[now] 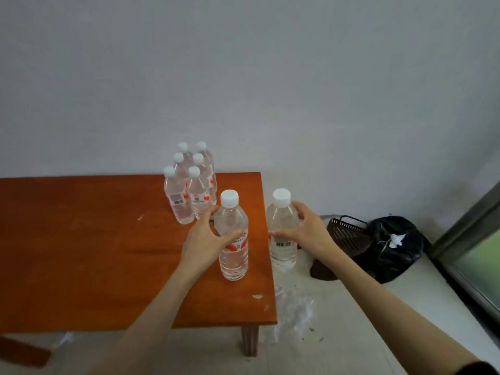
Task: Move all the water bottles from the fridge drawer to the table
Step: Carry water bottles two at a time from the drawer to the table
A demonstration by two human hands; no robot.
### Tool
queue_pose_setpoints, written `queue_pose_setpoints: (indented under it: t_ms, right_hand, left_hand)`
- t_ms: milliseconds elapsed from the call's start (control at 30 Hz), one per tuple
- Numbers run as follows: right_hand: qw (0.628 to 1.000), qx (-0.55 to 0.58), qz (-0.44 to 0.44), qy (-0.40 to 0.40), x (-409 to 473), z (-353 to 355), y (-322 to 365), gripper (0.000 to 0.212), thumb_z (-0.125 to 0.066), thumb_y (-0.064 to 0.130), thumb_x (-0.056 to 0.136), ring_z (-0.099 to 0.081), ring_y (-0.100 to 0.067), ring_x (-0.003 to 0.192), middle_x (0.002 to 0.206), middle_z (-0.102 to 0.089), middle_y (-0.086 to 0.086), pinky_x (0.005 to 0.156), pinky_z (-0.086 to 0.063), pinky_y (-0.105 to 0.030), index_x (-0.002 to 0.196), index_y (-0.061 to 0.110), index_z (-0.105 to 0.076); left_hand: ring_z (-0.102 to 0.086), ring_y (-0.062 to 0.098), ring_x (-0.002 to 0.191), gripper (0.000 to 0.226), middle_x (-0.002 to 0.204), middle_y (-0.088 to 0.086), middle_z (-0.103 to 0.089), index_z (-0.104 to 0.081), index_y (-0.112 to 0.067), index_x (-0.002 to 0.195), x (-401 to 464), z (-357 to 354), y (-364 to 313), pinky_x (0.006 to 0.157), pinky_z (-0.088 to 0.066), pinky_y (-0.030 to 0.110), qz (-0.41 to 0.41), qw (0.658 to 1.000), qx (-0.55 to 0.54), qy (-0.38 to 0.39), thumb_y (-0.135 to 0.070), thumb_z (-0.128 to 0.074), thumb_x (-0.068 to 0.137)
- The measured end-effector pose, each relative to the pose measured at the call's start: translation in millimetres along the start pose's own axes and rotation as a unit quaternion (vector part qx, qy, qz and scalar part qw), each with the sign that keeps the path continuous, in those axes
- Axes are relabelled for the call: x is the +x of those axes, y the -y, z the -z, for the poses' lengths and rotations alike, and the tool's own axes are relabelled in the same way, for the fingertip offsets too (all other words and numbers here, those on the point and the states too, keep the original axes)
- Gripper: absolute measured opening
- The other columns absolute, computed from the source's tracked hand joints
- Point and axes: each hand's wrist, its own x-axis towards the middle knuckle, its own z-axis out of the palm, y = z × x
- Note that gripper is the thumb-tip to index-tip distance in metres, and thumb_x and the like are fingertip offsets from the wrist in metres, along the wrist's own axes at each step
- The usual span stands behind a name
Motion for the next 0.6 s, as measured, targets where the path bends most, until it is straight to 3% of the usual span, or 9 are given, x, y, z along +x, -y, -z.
queue_pose_setpoints:
  t_ms: [267, 400, 600]
  right_hand:
    - [0.997, 0.028, -0.061, 0.024, 139, -26, -21, 0.072, -0.079, 0.026, 0.069, -0.051, -0.022, 0.119, 0.129, -0.054, -0.001, 0.098, -0.045, -0.042, 0.13, 0.021, -0.041]
    - [0.996, 0.036, -0.082, 0.023, 196, -43, -36, 0.07, -0.08, 0.024, 0.069, -0.052, -0.021, 0.117, 0.127, -0.056, 0.0, 0.098, -0.046, -0.043, 0.129, 0.023, -0.044]
    - [0.991, 0.071, -0.109, 0.013, 273, -64, -50, 0.065, -0.077, 0.021, 0.072, -0.051, -0.014, 0.11, 0.12, -0.056, 0.006, 0.092, -0.045, -0.037, 0.127, 0.03, -0.044]
  left_hand:
    - [-0.044, 0.021, 0.129, 0.077, 0.143, 0.0, -0.043, -0.03, -0.024, 0.14, 130, -26, 9, 0.104, -0.04, 0.045, 0.044, 0.998, -0.049, 0.001, -0.024, -0.073, 0.075]
    - [-0.043, 0.018, 0.128, 0.072, 0.139, -0.001, -0.045, -0.032, -0.024, 0.137, 194, -41, 22, 0.105, -0.038, 0.044, 0.034, 0.999, -0.037, 0.011, -0.023, -0.072, 0.078]
    - [-0.044, 0.009, 0.115, 0.063, 0.129, -0.003, -0.047, -0.033, -0.016, 0.136, 280, -56, 30, 0.091, -0.032, 0.023, 0.032, 0.998, -0.025, 0.057, -0.023, -0.066, 0.083]
